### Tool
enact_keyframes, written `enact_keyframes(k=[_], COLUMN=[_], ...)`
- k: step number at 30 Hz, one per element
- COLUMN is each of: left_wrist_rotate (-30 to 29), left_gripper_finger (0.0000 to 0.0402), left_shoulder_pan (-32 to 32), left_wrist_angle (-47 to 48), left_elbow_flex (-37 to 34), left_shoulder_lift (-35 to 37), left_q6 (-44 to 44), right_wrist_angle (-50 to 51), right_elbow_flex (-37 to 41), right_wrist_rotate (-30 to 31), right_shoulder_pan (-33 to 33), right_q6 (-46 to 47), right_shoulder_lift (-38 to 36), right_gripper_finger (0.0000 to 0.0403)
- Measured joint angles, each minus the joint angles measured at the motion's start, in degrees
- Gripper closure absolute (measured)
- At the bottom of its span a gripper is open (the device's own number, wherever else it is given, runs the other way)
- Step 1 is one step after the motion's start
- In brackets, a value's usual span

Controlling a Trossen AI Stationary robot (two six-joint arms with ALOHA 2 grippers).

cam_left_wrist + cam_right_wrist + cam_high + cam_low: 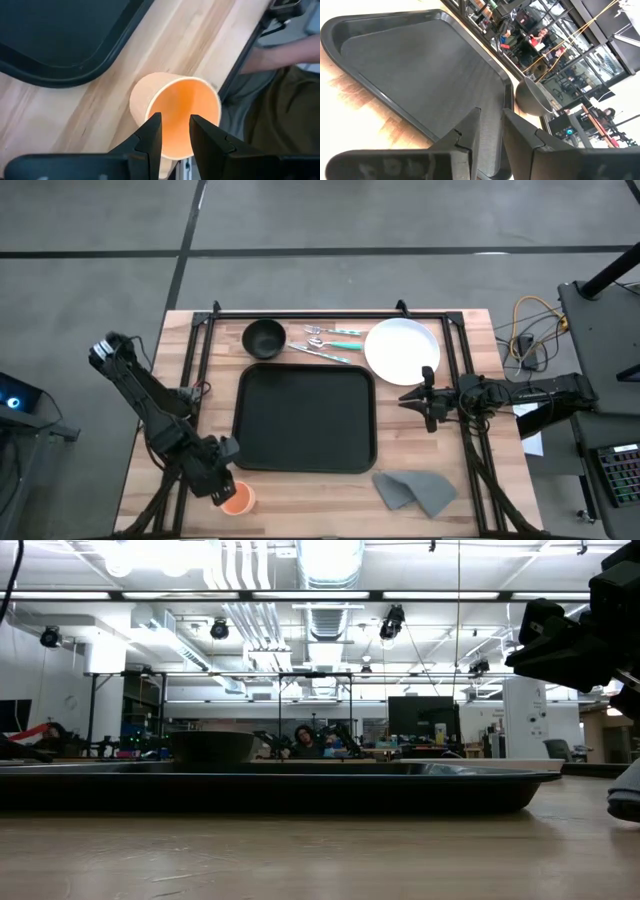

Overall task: Set up tray
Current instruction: Put the orange mug on the black serving tray

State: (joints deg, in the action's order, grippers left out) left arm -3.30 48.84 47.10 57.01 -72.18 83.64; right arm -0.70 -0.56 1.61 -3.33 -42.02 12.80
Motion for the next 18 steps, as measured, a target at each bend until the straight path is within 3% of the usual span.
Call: enact_keyframes(k=[8, 18], left_wrist_rotate=[7.9, 7.3], left_gripper_finger=[0.0322, 0.0322], left_shoulder_pan=[0.0, 0.0], left_wrist_angle=[0.2, 2.3], left_elbow_flex=[0.3, 0.4], left_shoulder_lift=[-5.7, -6.0], left_q6=[0.7, 1.0], right_wrist_angle=[0.0, 0.0], right_elbow_flex=[0.0, 0.0], right_wrist_rotate=[0.0, 0.0], right_shoulder_pan=[0.0, 0.0], right_q6=[0.0, 0.0], right_shoulder_lift=[0.0, 0.0], right_gripper_finger=[0.0335, 0.0335])
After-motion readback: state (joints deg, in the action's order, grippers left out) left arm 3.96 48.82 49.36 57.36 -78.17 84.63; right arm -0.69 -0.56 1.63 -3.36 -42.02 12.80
